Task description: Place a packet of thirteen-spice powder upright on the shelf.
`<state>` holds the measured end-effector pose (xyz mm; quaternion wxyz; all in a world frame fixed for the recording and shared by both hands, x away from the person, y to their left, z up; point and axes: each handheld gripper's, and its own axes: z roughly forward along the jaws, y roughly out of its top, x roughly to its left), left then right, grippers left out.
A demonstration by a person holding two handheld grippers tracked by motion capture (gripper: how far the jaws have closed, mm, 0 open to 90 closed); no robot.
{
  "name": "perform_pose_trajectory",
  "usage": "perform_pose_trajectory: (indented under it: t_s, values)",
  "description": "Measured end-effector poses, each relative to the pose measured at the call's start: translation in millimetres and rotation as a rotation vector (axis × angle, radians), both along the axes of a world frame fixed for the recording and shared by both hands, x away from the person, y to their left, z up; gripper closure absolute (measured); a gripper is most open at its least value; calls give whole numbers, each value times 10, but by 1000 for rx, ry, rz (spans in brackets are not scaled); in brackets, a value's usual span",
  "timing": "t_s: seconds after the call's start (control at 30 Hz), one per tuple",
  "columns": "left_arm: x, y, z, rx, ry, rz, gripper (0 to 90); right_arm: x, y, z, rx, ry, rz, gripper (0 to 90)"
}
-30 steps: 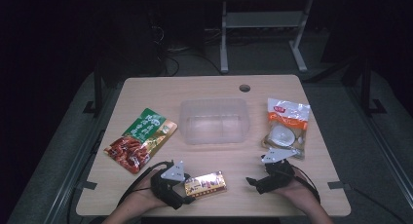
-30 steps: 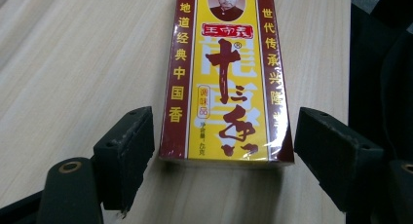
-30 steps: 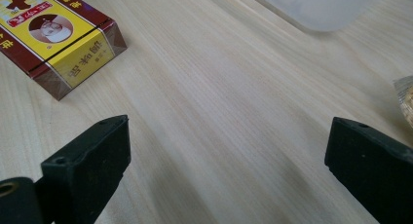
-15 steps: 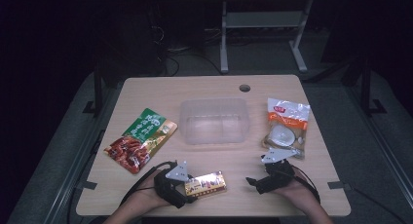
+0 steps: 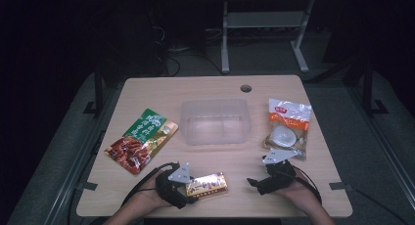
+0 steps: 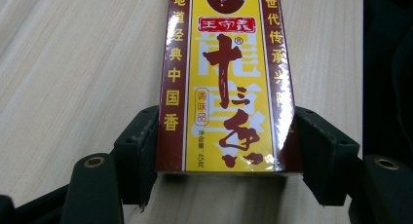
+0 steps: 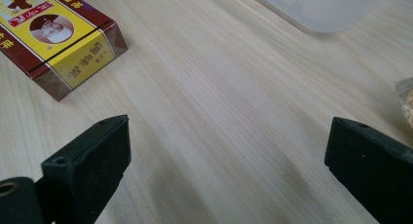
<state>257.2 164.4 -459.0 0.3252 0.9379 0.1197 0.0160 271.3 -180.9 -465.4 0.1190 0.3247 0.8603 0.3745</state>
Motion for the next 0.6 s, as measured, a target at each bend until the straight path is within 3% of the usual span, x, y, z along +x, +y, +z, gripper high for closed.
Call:
perform_pose_trajectory:
  t_s: [0.1,0.3,0.47,0.5,0.6]
  values:
    - [22,11,10,2,12,-8,322,2,-9,1,-1,-2,0,26]
    - [46,68,77,-49,18,13,322,-2,-19,22,15,-12,12,26]
    - [117,178,141,-70,6,35,322,-13,-20,60,42,-11,45,26]
    - [141,220,162,-87,10,44,322,-15,-16,82,72,-5,69,26]
    - [163,255,188,-100,15,50,322,-21,5,116,74,4,92,26]
